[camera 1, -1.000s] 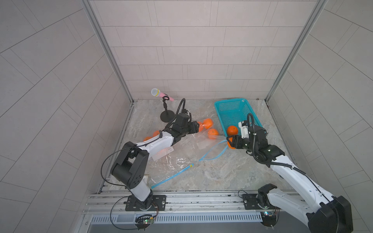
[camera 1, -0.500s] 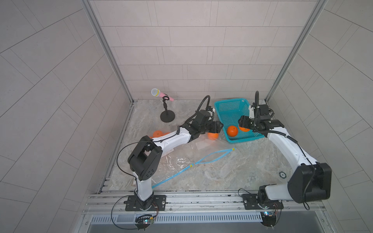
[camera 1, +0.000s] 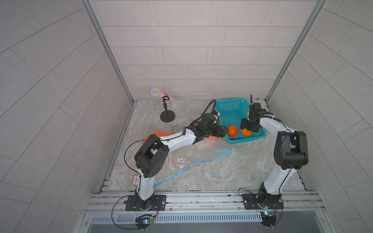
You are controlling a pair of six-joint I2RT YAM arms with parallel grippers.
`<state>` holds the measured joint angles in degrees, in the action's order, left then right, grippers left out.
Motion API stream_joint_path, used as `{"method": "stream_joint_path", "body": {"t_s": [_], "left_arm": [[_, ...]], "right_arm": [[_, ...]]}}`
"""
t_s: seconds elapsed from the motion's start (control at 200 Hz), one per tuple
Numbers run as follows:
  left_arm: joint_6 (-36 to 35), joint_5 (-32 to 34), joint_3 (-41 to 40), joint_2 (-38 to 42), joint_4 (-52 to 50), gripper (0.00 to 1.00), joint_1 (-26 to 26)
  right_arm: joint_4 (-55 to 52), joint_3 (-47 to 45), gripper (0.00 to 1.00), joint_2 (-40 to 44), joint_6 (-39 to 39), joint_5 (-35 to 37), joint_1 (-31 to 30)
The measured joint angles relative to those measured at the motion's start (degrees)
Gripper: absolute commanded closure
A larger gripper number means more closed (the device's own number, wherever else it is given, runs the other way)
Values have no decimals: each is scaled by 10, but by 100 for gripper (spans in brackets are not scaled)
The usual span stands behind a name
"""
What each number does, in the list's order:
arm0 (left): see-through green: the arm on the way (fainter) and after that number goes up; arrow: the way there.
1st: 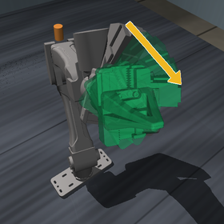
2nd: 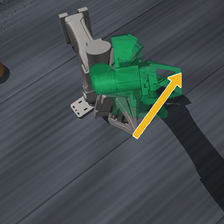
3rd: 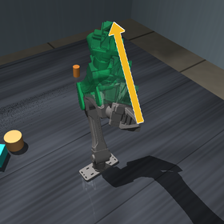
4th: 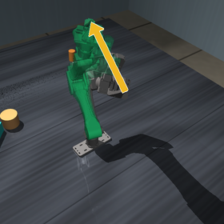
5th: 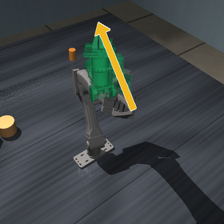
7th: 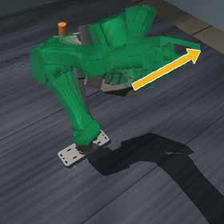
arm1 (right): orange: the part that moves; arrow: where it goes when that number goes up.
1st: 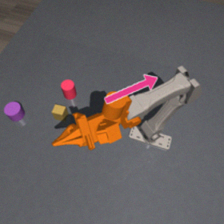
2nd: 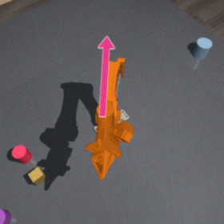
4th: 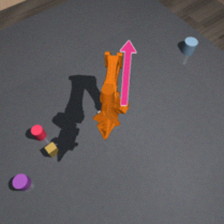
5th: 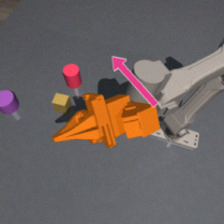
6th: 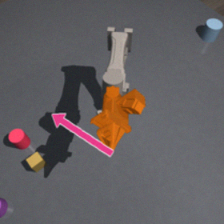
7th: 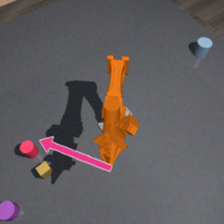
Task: Open the zip-top bag and take out the orange
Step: Place the orange in the basket.
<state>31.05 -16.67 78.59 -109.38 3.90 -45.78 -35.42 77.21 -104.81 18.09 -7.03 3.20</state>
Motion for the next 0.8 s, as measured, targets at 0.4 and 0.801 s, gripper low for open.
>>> {"method": "stream_joint_path", "body": {"t_s": [0.4, 0.801], "left_arm": [[0, 4, -6, 9, -12, 14, 0], [0, 24, -60, 68, -11, 14, 3]], "right_arm": [[-19, 19, 37, -48, -8, -3, 2], [-25, 30, 16, -69, -12, -2, 2]]}}
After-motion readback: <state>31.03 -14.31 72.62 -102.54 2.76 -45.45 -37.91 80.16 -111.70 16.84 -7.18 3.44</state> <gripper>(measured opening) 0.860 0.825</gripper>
